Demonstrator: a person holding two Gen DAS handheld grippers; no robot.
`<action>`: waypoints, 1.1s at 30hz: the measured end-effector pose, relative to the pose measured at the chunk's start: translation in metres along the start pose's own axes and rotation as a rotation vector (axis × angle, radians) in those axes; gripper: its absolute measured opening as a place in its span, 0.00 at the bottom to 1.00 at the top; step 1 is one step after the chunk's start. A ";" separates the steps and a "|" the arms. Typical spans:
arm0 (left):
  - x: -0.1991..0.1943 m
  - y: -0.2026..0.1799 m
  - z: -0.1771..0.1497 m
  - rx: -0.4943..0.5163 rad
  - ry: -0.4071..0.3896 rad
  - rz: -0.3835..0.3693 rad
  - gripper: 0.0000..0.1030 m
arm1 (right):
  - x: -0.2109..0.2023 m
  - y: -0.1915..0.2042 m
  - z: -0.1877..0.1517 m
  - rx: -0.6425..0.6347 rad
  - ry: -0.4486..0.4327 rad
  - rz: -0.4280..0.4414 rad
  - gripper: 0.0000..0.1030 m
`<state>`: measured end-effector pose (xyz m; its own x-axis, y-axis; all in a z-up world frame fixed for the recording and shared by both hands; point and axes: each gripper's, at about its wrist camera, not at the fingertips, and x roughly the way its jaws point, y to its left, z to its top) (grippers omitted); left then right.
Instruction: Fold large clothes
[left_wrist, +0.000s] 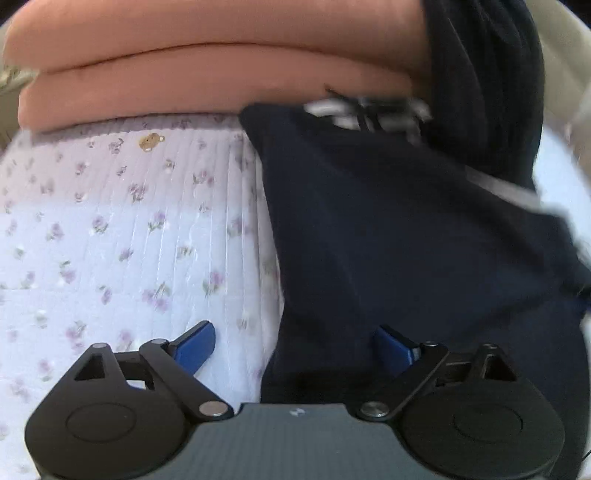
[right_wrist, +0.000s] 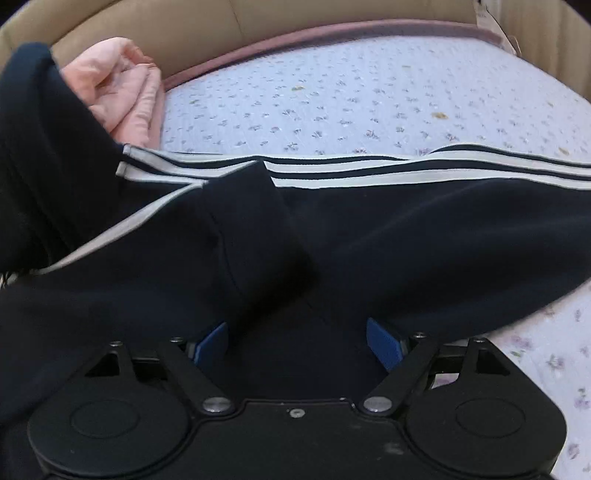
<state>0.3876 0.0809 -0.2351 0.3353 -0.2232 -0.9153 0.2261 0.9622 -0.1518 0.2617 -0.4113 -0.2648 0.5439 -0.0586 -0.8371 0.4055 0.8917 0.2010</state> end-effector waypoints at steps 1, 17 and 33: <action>-0.001 -0.004 -0.002 0.006 0.011 0.022 0.93 | -0.004 -0.002 -0.001 -0.003 0.011 0.003 0.95; -0.036 -0.071 0.006 -0.192 -0.054 -0.212 0.93 | -0.040 -0.308 -0.019 0.792 -0.261 0.145 0.82; -0.027 -0.111 0.007 -0.155 -0.041 -0.277 0.92 | -0.027 -0.368 -0.026 0.964 -0.345 0.083 0.12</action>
<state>0.3601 -0.0212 -0.1910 0.3178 -0.4833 -0.8157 0.1732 0.8755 -0.4512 0.0788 -0.7257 -0.3293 0.7173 -0.2743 -0.6405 0.6916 0.1687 0.7023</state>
